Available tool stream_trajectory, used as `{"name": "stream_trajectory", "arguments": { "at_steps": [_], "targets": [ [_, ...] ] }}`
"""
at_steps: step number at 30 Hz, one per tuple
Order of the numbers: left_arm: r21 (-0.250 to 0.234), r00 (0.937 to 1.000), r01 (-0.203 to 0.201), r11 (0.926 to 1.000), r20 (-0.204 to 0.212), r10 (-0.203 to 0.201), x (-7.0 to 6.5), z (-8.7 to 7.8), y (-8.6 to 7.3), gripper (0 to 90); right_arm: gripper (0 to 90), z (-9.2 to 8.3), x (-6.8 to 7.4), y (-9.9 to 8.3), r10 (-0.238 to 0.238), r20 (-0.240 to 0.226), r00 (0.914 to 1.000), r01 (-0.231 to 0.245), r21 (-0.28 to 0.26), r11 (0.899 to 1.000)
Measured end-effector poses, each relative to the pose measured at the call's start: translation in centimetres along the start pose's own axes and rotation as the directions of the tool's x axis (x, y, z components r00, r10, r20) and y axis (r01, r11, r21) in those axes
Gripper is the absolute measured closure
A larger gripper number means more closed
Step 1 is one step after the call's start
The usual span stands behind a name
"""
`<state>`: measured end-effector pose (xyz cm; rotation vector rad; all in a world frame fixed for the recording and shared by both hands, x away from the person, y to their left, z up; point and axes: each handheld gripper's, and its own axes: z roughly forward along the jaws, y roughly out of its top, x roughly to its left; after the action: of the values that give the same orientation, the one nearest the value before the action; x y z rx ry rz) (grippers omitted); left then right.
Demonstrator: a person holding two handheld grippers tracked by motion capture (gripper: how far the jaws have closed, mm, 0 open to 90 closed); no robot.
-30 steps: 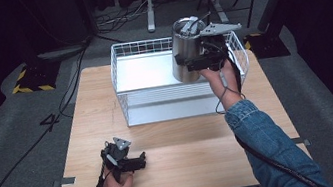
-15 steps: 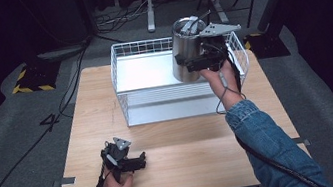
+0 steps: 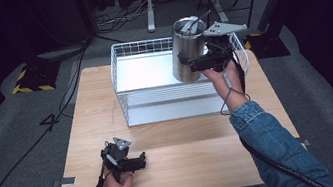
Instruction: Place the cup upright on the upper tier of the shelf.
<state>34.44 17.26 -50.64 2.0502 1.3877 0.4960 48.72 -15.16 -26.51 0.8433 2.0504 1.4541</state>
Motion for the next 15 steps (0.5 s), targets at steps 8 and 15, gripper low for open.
{"name": "stream_trajectory", "arguments": {
  "at_steps": [8, 15],
  "targets": [
    [0.0, 1.0, -0.004, 1.0, 0.002, 0.004, 0.0, 0.0, 0.0, 0.4, 0.0, -1.9, 0.0, -0.1, 0.018, -0.004, 0.9998, -0.018, 0.003, 1.0],
    [0.0, 1.0, -0.005, 1.0, 0.004, 0.005, 0.0, 0.0, 0.0, 0.4, 0.0, -4.6, 0.1, 0.1, -0.001, -0.021, 0.9998, 0.001, -0.018, 1.0]
  ]
}}
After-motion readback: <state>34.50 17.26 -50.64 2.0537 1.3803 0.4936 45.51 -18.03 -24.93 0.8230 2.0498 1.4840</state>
